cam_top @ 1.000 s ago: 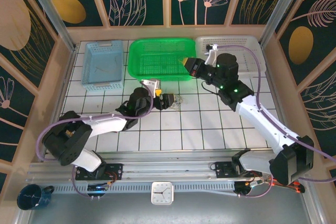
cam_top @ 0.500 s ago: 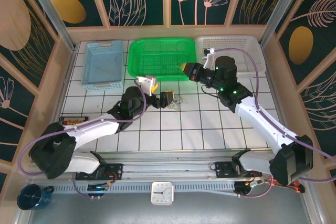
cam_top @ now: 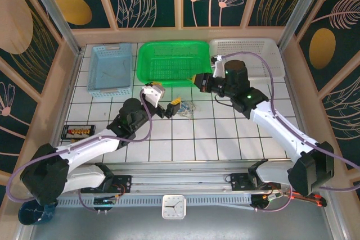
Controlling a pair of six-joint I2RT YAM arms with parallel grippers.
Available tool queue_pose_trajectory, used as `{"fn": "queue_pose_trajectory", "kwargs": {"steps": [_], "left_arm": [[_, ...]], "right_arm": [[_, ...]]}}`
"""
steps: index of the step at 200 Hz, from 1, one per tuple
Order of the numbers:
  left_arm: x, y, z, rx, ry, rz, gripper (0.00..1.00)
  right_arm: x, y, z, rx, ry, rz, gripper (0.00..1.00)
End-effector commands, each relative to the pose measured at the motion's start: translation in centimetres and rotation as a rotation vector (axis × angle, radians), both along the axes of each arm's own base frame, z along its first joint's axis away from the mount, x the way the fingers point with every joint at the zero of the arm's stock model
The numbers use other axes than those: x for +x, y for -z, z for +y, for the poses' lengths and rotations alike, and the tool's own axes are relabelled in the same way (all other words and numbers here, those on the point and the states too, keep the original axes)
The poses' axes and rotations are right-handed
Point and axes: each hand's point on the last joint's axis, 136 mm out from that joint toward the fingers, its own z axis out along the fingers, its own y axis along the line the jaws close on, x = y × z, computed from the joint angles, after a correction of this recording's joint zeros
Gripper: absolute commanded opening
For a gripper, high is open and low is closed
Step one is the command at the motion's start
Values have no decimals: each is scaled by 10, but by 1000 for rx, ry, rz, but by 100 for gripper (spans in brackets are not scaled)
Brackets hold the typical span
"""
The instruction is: Untangle the cables
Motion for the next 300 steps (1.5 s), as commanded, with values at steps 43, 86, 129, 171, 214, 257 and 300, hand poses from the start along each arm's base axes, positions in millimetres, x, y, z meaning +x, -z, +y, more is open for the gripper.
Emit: {"fn": "queue_pose_trajectory", "kwargs": {"steps": [43,86,129,171,214,257,300], "left_arm": [[-4,-22,2,157,2,-267,99],[-2,-29,-1,150,6,-286,97],[-2,-28,-10,148,50,-255,90],[-2,-26,-16,151,79,-232,74],[-2,-20,-19,169,96,-211,60],[-2,-15,-22,176,103,-197,54],[-1,-15,-22,169,103,-193,49]], "right_arm": [[-8,-5,25,-84,-98,-37,0],[-16,-7,45,-99,-155,-40,0],[-26,-6,63,-115,-202,-43,0],[-30,-6,70,-121,-219,-44,0],[-33,-8,72,-119,-225,-51,0],[-34,-11,72,-116,-224,-58,0],[-35,-11,73,-117,-227,-57,0]]}}
